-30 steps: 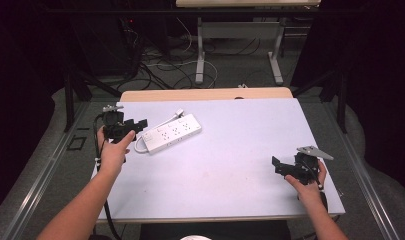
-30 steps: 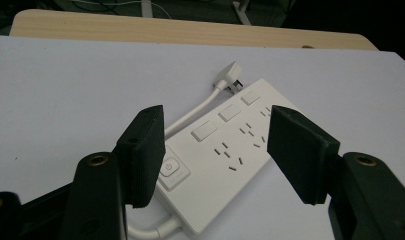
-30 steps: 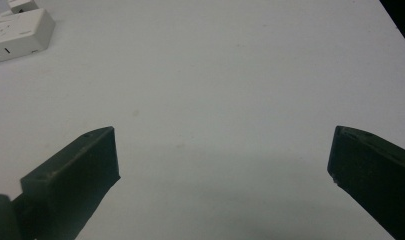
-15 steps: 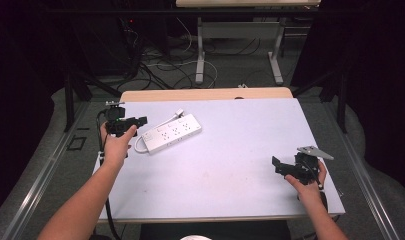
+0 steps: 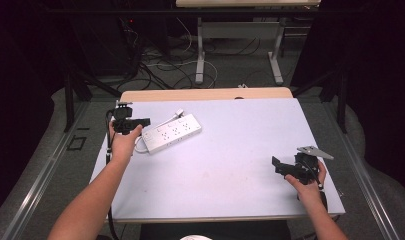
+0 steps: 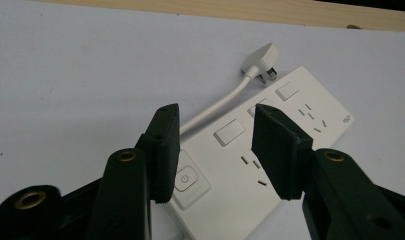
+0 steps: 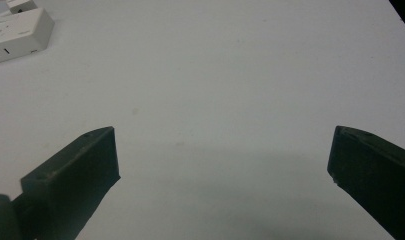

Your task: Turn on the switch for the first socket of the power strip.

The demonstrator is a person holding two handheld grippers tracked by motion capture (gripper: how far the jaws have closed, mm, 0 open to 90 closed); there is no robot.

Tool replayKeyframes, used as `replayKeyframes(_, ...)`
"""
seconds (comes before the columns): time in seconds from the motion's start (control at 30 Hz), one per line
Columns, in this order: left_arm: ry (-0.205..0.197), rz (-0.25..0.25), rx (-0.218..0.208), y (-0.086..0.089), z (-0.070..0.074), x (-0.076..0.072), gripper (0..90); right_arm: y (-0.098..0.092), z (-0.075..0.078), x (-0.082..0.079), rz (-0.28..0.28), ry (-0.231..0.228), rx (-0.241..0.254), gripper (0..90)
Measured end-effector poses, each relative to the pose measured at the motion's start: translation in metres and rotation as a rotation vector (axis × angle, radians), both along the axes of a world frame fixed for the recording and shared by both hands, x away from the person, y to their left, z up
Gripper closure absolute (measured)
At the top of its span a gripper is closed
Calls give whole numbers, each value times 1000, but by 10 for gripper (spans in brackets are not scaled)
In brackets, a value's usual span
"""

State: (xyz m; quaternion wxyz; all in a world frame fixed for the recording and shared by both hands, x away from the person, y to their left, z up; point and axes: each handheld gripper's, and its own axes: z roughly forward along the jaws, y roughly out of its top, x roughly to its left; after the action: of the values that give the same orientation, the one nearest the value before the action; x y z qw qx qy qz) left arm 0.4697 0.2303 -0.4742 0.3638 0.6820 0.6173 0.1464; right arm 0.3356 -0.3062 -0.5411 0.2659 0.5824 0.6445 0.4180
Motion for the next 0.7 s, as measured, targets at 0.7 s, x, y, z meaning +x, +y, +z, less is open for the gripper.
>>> replayKeyframes(0.7, 75, 54, 28, -2, -20, 19, 632, -1, 0, 1, 4, 31, 15, 0)
